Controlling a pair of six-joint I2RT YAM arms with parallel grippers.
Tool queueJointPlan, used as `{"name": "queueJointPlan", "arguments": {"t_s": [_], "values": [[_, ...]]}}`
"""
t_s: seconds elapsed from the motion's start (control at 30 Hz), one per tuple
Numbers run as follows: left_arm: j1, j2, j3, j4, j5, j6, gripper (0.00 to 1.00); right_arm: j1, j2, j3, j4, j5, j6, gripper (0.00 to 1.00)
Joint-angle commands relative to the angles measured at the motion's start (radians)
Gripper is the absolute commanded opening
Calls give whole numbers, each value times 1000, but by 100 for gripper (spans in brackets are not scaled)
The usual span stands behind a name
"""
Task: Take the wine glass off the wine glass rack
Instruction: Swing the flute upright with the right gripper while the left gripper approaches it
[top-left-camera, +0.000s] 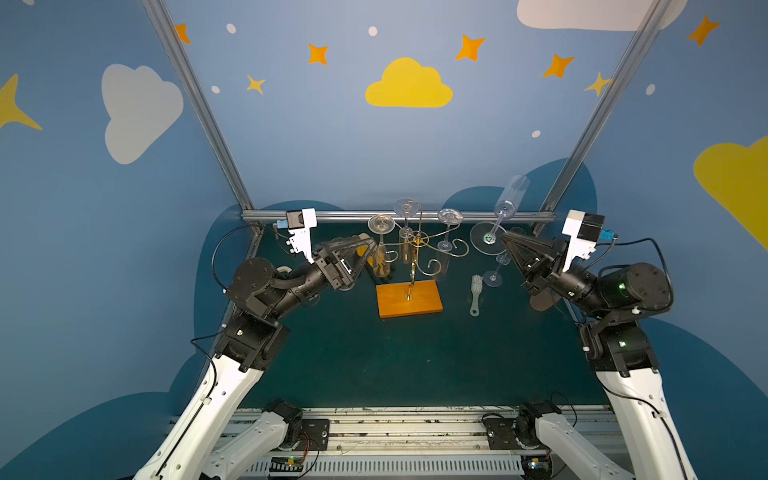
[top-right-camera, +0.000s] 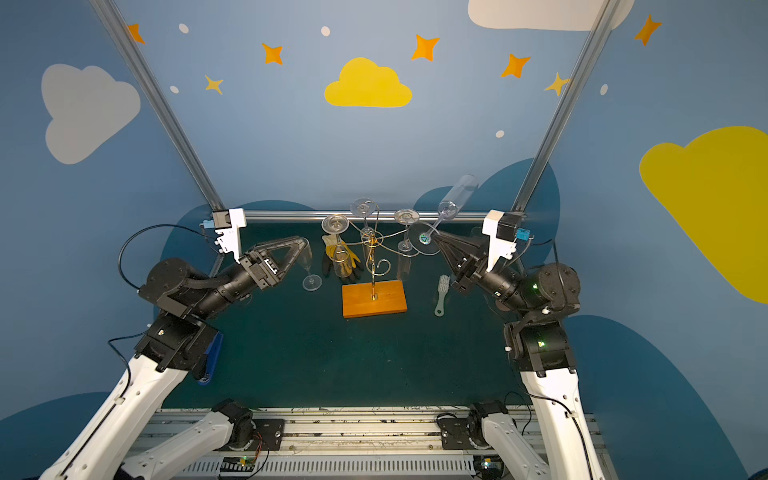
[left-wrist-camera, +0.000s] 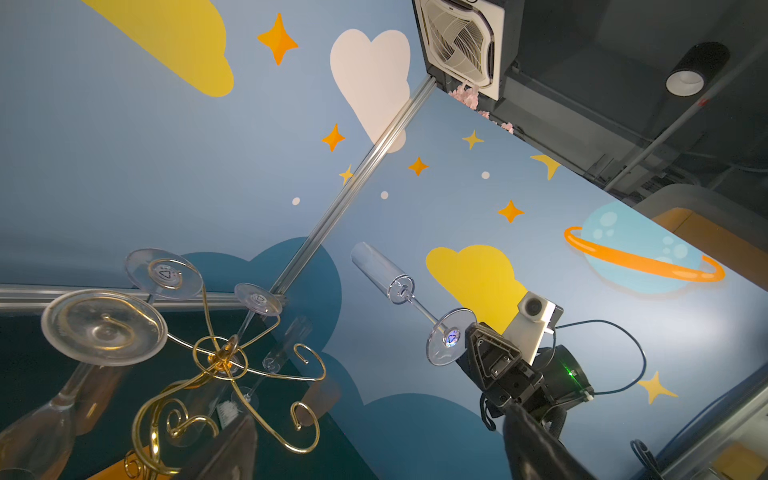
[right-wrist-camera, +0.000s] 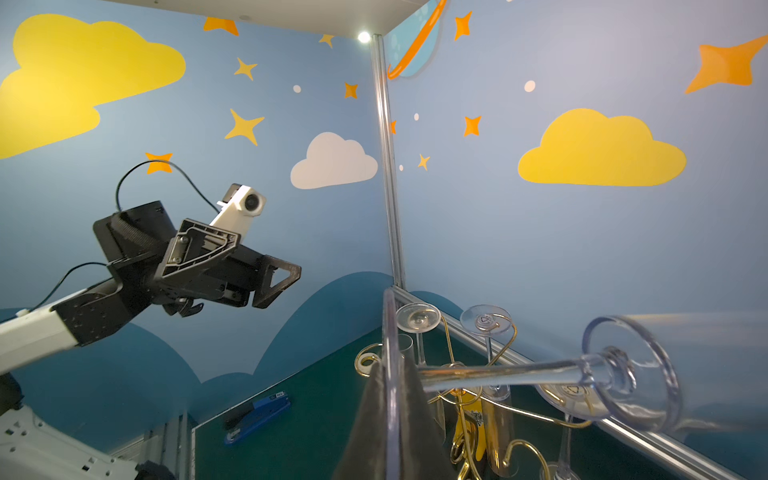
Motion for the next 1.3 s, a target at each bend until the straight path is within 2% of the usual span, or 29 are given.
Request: {"name": "queueJointPlan", "arguments": {"t_s": [0.0, 0.53, 0.8, 1.0, 1.27], "values": [[12, 6, 1, 60, 61, -67, 91, 27, -21, -6, 49, -31, -100, 0], [22, 78, 40, 113, 215, -175, 91, 146, -29, -27, 60, -92, -381, 0], [16, 127, 58, 175, 311, -229, 91, 220, -46, -69, 62, -154, -581, 0], [-46, 183, 84, 168, 370, -207, 88, 297, -14, -54, 4, -195, -723, 0], [-140, 227, 95, 148, 364, -140, 85, 415, 31, -51, -32, -158, -837, 0]]}}
